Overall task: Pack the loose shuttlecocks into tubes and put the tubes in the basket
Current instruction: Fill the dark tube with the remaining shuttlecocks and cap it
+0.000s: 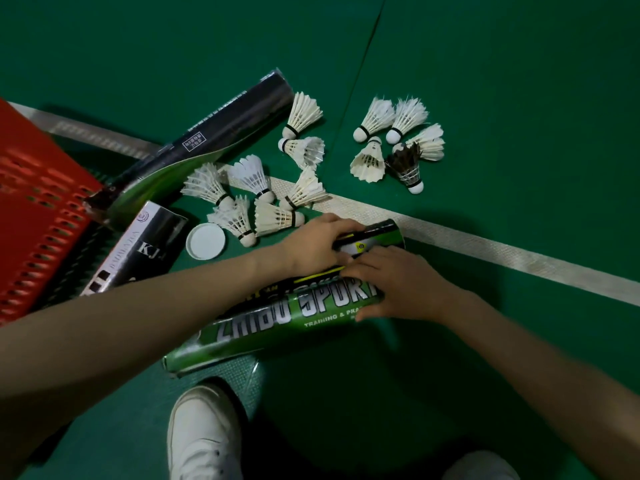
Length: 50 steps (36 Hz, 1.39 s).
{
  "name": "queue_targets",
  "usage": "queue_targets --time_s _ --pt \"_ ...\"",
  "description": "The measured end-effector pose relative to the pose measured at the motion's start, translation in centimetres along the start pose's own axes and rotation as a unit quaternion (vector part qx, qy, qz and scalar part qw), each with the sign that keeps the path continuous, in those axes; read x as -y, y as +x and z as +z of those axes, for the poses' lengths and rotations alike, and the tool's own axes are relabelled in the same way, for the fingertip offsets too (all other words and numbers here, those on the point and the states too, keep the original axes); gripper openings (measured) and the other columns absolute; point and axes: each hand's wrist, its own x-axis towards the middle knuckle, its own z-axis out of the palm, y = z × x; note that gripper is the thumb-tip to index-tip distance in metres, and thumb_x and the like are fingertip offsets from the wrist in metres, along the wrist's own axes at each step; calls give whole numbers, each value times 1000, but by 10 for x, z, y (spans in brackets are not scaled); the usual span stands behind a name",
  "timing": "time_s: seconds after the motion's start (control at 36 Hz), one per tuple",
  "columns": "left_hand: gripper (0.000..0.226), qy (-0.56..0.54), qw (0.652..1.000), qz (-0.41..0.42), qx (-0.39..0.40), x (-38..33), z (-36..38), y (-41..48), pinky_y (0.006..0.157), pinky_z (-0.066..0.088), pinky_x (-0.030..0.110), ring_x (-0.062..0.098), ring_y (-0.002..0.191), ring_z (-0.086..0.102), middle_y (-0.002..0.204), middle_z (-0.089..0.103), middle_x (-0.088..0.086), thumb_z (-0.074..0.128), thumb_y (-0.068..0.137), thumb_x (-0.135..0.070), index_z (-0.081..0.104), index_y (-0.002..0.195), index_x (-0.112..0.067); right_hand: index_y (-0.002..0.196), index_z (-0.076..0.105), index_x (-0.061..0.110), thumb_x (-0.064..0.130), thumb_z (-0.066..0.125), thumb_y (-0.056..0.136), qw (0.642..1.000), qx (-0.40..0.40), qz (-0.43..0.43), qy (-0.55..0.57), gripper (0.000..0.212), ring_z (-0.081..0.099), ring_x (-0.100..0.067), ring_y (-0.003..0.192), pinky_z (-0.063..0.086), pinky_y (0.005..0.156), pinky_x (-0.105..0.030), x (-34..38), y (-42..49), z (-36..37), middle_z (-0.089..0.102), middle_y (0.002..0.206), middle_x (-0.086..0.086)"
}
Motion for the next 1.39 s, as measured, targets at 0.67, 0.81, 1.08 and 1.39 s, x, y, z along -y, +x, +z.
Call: queue_targets --time_s 0.67,0.81,1.08,1.39 --pt "31 57 982 -161 -79 82 -66 -6 81 45 31 27 103 57 115 64 8 63 88 -27 62 116 -14 138 42 12 33 59 91 997 -13 65 -29 54 42 -26 124 39 99 -37 -24 96 -58 47 135 -8" --pt "28 24 967 -169 -190 88 -99 5 84 49 38 25 102 57 113 63 7 60 89 -28 62 114 -16 143 35 14 30 60 90 996 28 87 -22 61 42 -30 119 43 92 -41 -33 124 -65 42 132 -12" --pt "77 224 923 -243 -197 137 -132 51 108 26 48 39 129 28 141 29 21 59 84 -20 15 146 -11 138 41 21 29 54 94 964 91 205 140 47 43 -24 127 39 100 -35 -40 168 -64 42 144 -5" --pt "88 220 926 -217 -217 120 -139 61 99 38 53 38 114 45 130 38 19 68 79 -23 13 147 -22 104 59 20 2 53 88 906 -132 258 308 25 36 -3 49 31 47 -14 -36 147 -56 43 68 16"
